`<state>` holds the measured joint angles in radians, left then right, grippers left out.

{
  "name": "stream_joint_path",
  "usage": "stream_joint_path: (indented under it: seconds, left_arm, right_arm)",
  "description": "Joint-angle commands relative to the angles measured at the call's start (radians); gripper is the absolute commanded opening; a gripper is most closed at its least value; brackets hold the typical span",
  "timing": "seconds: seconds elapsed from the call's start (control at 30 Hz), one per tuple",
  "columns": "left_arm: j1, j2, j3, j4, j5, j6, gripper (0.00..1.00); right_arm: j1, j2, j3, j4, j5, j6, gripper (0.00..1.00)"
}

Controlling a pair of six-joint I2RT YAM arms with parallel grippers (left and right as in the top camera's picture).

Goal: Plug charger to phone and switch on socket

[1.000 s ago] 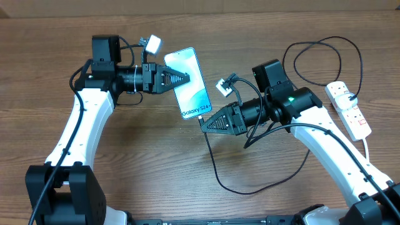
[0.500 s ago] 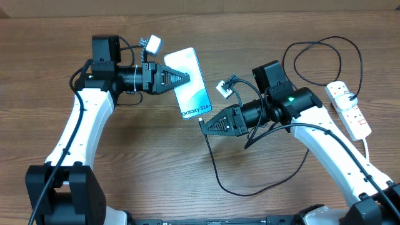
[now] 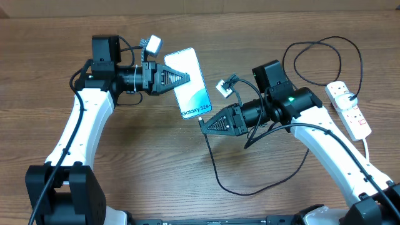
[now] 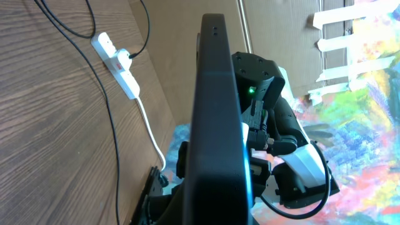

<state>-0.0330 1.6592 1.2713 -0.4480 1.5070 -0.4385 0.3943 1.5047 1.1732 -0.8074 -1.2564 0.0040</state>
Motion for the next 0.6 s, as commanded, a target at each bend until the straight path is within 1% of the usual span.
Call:
stream_joint_path:
  seconds: [0.0, 0.2, 0.33, 0.57]
  left_arm:
    - [-0.002, -0.010, 0.018, 0.004, 0.031, -0.015, 0.04]
    - [-0.002, -0.010, 0.018, 0.004, 0.027, -0.029, 0.04]
    - [-0.002, -0.010, 0.018, 0.010, 0.023, -0.035, 0.04]
    - [-0.002, -0.010, 0.018, 0.011, 0.004, -0.042, 0.04]
  right_arm:
    - [-0.003, -0.004, 0.024, 0.016, -0.010, 0.007, 0.04]
    - [-0.003, -0.003, 0.024, 0.059, -0.008, 0.034, 0.04]
    - [-0.003, -0.003, 0.024, 0.058, 0.037, 0.079, 0.04]
    - [0.000, -0.003, 0.024, 0.053, 0.031, 0.079, 0.04]
